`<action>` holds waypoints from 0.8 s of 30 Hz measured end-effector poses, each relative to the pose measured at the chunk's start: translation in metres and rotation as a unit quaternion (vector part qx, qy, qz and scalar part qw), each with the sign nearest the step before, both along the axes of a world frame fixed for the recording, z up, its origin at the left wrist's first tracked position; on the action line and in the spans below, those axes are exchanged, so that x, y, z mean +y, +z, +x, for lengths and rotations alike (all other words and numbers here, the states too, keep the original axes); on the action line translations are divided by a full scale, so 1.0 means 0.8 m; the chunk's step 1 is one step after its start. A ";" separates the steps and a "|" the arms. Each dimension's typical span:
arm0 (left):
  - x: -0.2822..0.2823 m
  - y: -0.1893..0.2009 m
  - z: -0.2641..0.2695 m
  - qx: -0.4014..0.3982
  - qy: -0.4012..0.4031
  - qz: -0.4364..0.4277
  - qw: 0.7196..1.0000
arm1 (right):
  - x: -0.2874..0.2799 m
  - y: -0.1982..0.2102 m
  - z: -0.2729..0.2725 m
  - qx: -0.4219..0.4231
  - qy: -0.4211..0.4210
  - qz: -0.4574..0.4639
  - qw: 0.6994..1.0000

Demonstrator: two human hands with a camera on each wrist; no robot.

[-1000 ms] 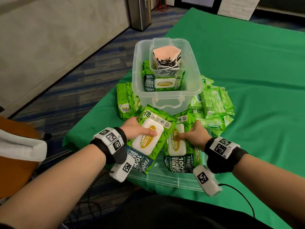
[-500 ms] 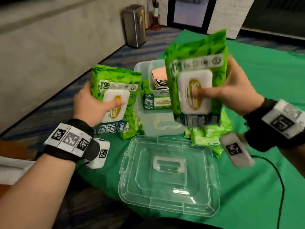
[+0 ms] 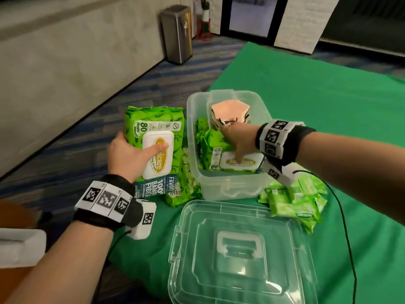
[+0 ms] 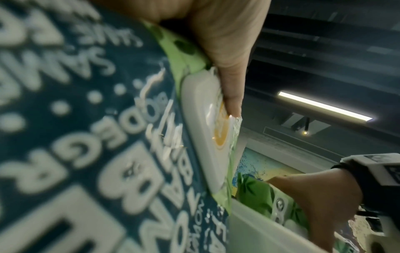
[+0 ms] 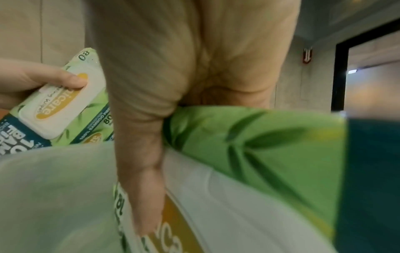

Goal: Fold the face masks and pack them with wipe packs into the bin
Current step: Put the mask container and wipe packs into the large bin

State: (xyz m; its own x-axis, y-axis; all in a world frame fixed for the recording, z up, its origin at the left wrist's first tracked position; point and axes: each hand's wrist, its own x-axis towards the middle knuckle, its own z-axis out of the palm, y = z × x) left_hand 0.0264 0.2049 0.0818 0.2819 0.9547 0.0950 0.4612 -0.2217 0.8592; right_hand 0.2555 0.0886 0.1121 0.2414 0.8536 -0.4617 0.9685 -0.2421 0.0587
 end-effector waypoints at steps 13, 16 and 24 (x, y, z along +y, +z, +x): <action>0.042 -0.019 0.009 -0.009 -0.028 -0.030 0.999 | 0.068 -0.080 -0.015 -0.107 0.064 -0.170 0.978; 0.045 -0.019 0.011 -0.012 -0.038 -0.023 0.999 | 0.065 -0.094 -0.018 -0.142 0.073 -0.164 0.973; 0.044 -0.023 0.013 -0.020 -0.066 -0.039 0.997 | 0.071 -0.097 0.006 -0.165 0.082 -0.107 0.977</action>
State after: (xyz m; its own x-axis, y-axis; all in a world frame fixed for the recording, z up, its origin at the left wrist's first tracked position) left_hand 0.0371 0.2401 0.0633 0.4021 0.9149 0.0355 0.3975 -0.2094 0.8934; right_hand 0.2600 0.1456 0.0347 0.2761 0.7856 -0.5537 0.9127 -0.0336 0.4073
